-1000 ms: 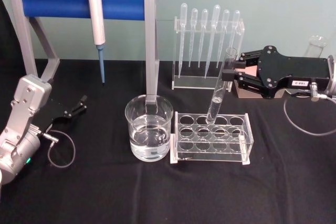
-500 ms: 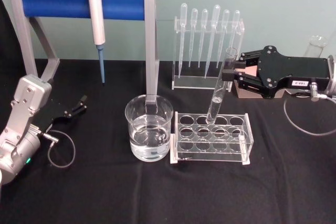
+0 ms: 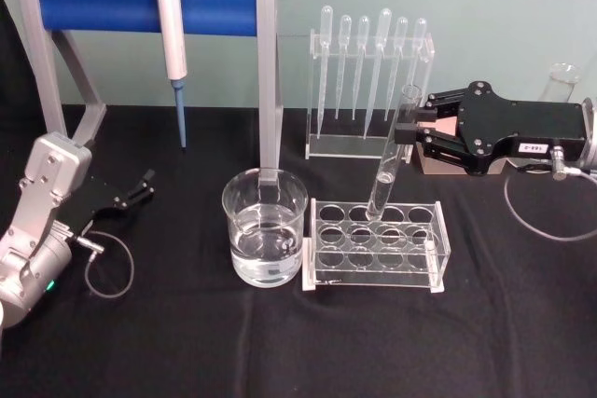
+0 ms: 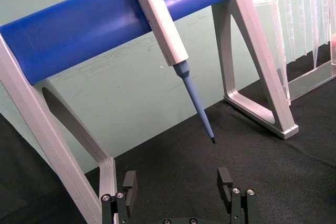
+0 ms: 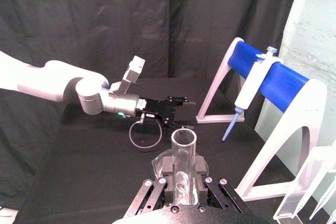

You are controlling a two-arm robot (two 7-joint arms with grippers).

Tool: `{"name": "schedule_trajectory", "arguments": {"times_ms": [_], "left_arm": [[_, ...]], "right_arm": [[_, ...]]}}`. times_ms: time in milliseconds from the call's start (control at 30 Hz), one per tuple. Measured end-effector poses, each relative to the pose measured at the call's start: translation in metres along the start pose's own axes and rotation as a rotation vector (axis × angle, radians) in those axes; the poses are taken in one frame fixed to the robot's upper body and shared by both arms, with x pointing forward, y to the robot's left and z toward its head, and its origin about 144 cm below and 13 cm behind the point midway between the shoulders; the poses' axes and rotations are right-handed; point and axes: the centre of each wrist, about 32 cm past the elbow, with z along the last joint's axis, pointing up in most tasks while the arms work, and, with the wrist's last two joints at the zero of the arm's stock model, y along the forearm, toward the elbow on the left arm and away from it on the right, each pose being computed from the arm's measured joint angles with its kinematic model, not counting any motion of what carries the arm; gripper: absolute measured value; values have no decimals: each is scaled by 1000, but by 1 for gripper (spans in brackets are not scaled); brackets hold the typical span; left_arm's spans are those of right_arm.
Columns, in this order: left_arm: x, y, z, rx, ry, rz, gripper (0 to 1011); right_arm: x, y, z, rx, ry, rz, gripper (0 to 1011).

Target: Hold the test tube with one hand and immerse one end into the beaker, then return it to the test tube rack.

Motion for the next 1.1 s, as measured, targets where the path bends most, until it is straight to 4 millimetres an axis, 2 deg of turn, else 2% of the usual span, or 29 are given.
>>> {"name": "schedule_trajectory", "arguments": {"times_ms": [1100], "left_arm": [[0,0,0,0,0,0,1000]], "right_arm": [[0,0,0,0,0,0,238]]}}
